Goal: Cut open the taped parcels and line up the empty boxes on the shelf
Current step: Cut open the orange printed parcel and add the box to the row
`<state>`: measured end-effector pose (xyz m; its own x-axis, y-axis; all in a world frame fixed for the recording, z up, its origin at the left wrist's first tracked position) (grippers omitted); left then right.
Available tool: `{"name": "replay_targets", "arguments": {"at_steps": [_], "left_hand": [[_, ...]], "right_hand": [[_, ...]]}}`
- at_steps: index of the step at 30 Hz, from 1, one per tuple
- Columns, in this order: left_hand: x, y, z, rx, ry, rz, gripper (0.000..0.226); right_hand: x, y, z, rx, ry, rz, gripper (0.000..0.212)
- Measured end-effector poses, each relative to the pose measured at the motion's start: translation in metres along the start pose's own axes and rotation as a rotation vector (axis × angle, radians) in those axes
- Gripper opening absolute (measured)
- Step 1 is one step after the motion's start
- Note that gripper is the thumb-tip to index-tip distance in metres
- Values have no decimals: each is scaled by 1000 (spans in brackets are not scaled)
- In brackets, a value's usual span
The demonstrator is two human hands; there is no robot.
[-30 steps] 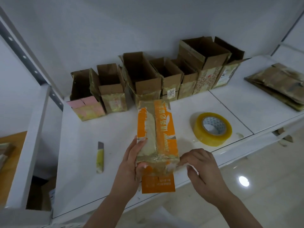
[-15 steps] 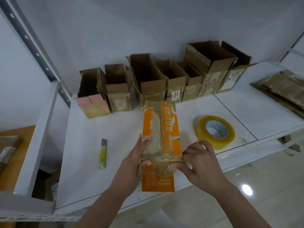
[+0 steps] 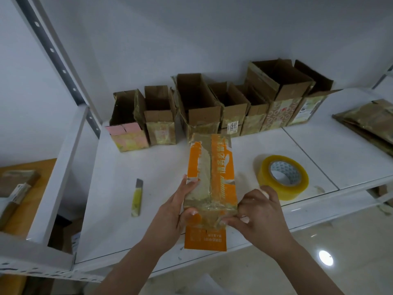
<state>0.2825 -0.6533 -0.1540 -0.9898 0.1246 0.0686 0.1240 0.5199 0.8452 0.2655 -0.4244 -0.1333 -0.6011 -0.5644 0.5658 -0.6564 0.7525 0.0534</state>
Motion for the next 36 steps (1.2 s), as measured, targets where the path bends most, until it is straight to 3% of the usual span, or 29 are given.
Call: {"name": "replay_targets", "arguments": {"at_steps": [5,14,16,20,21,22,25,29,32,34,36], "left_hand": [[1,0,-2,30,-22,-12,67],[0,5,1,-36,-58,-70,71],[-1,8,-1,-18,-60,-65,64],[0,20,-13,63,-63,-59,56],[0,28,-16,93,-42,-60,55],[2,36,-17,129,-14,-74,56],[11,64,-13,330,57,-184,89],[27,90,-4,682,-28,-402,125],[36,98,-5,858,-32,-470,132],[36,100,-8,903,4,-399,122],[33,102,-16,910,8,-261,113]], "right_hand": [[6,2,-7,19,15,-25,69],[8,11,-6,140,-97,9,68],[12,17,-13,205,-79,31,58],[23,28,-20,176,-3,36,15],[24,31,-17,152,-23,55,19],[25,34,-12,149,-73,74,36],[29,40,0,168,-216,5,75],[42,34,-1,201,-129,-39,49],[49,22,-7,272,-50,-87,41],[51,19,-9,265,-85,-109,50],[55,22,-13,220,-225,-106,85]]}}
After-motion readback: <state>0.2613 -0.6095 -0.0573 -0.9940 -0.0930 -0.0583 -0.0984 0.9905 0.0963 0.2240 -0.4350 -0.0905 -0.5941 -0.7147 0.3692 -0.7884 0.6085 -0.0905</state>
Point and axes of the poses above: each hand's wrist, its own x-axis towards the middle knuckle, its own z-axis out of the palm, y = z × x, the point moved 2 cm from there along x, towards the middle knuckle, and after that the axes turned 10 degrees about -z, right-handed, at the moved point
